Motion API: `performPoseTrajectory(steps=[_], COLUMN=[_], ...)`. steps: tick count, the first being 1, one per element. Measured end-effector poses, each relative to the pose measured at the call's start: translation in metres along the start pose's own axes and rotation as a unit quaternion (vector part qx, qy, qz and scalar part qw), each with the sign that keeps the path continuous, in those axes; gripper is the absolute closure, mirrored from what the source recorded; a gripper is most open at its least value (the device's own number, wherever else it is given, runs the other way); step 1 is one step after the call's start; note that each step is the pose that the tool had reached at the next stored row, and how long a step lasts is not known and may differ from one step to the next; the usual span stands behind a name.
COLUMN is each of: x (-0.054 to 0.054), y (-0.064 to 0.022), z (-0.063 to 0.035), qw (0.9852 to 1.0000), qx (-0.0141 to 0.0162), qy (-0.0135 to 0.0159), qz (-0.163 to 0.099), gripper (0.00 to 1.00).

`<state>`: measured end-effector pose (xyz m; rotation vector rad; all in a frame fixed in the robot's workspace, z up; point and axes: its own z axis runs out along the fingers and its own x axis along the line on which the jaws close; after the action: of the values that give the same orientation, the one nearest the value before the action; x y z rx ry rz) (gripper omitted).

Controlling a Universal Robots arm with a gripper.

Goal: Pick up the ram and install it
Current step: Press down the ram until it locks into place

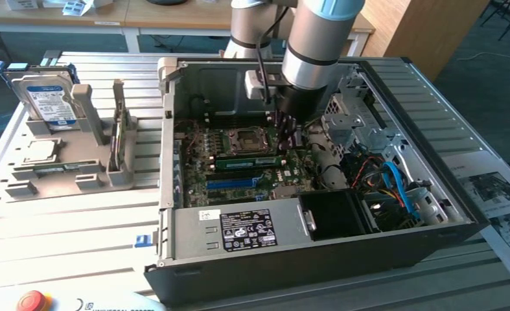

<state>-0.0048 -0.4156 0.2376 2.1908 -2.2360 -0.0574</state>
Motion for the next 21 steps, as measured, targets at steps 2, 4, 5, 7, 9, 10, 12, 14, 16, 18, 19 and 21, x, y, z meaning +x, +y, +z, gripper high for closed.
performPoseTrajectory(steps=[2, 4, 5, 7, 9, 10, 12, 14, 16, 18, 19, 21], x=[0.0000, 0.0001, 0.0001, 0.0001, 0.0000, 0.0000, 0.0000, 0.0000, 0.0001, 0.0001, 0.0001, 0.0001], y=[-0.0001, -0.0001, -0.0001, -0.0002, -0.0016, -0.0018, -0.0018, -0.0018, -0.0019, -0.0019, -0.0019, -0.0019], z=[0.0024, 0.0029, 0.0029, 0.0029, 0.0029, 0.0029, 0.0029, 0.0039, 0.0052, 0.0059, 0.0059, 0.0060], qw=[1.0000, 1.0000, 1.0000, 1.0000, 1.0000, 1.0000, 1.0000, 1.0000, 1.0000, 1.0000, 1.0000, 1.0000], qx=[0.0001, 0.0001, 0.0001, 0.0001, 0.0001, 0.0001, 0.0001, 0.0001, 0.0001, 0.0000, 0.0001, 0.0001], qy=[0.0000, 0.0001, 0.0001, 0.0000, 0.0001, 0.0000, 0.0000, -0.0002, 0.0000, 0.0001, 0.0001, 0.0000], qz=[0.000, 0.000, 0.000, 0.000, 0.000, 0.000, 0.000, 0.000, 0.000, 0.000, 0.000, 0.000], gripper=[0.89, 0.89, 0.89, 0.89, 0.89, 0.89, 0.89, 0.89, 0.89, 0.89, 0.89, 0.89])
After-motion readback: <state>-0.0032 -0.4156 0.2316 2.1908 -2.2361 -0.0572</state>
